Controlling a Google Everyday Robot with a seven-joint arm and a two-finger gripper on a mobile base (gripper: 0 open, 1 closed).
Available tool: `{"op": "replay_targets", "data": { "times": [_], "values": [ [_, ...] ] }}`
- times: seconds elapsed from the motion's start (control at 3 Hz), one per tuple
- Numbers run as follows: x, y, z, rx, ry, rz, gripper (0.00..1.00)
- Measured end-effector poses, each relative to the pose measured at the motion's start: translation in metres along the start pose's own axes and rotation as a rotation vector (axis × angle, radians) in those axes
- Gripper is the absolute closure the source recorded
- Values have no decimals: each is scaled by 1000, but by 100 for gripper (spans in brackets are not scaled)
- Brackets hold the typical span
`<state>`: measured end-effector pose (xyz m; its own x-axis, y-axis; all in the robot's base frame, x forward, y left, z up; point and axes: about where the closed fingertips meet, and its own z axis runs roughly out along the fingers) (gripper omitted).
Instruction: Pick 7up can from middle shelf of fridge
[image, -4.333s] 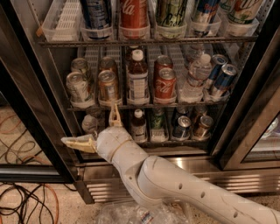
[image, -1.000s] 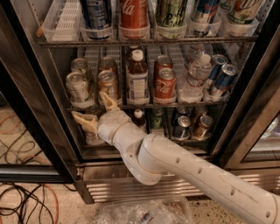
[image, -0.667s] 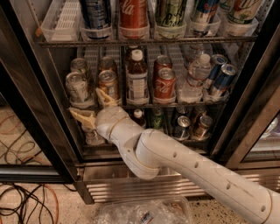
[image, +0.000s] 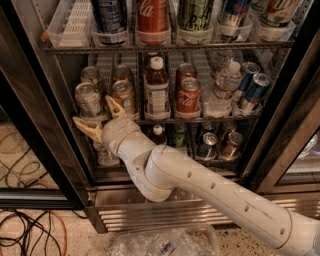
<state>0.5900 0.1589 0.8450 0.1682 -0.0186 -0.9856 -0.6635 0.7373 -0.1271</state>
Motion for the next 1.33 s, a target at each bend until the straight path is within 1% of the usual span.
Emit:
{"op": "replay_targets", "data": {
  "times": [0.67, 1.0, 1.33],
  "values": [
    [1, 5, 18, 36, -13, -1, 30],
    [3, 2, 27, 50, -14, -8, 30],
    [8, -7, 38, 67, -12, -15, 31]
  ]
}}
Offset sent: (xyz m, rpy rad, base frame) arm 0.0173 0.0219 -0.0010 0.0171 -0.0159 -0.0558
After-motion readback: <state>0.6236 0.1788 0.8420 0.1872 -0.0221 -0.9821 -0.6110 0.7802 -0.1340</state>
